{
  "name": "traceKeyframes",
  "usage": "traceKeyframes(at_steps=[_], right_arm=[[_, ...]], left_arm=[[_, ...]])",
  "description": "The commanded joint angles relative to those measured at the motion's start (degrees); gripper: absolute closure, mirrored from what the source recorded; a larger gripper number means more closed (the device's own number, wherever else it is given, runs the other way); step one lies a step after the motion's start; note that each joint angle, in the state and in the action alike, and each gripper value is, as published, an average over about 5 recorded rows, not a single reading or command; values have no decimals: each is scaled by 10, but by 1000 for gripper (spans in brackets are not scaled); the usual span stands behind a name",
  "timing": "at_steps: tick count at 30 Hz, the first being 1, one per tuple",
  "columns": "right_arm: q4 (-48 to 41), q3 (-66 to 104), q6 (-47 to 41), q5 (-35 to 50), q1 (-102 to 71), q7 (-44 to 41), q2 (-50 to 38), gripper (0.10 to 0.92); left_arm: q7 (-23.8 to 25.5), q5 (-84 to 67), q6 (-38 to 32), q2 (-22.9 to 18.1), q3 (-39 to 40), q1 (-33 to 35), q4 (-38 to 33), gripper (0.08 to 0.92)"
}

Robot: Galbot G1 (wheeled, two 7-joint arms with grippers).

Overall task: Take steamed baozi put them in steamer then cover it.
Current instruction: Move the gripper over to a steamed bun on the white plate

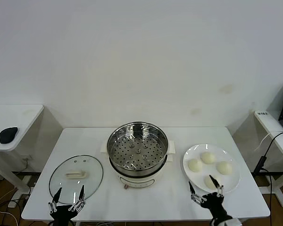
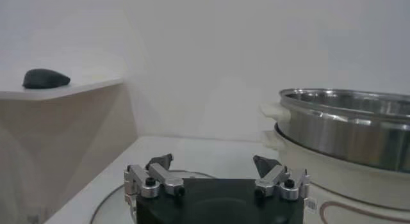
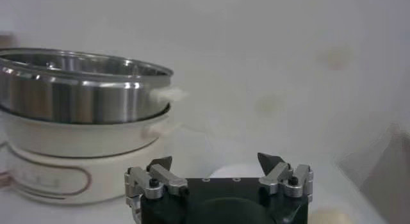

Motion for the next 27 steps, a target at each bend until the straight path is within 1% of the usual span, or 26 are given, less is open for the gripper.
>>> traceKeyframes(at_steps=[1,2,4,8,11,14,17,21,27], right_arm=[[-3,88,-82,-61,51,-41,-145,203],[-7,91,-86,-65,56,-48,-156,203],[-25,102,-101,-84,79,-84,-205,203],[-84,81,-112,-126,145,-172,-304,203],[-138,26,-107,-151,221,-235,-364,203],[-196,-74,-95,-159,327,-290,-407,203],[-256,-207,-72,-171,462,-340,-429,203],[-319,-364,-55,-182,613,-404,-435,203],[-383,-566,-54,-140,774,-480,-436,203]], left_arm=[[2,16,19,10,-6,-4,-2,177],[1,17,25,12,-6,-4,-4,177],[-1,21,42,17,-5,-4,-9,177],[0,29,55,20,-5,-3,-19,177],[3,38,55,21,-4,-5,-16,177],[4,41,54,18,-2,-7,-14,177],[2,44,54,15,-3,-6,-13,177],[-4,46,53,11,-4,-4,-11,177],[-7,45,54,2,-8,-1,-12,177]])
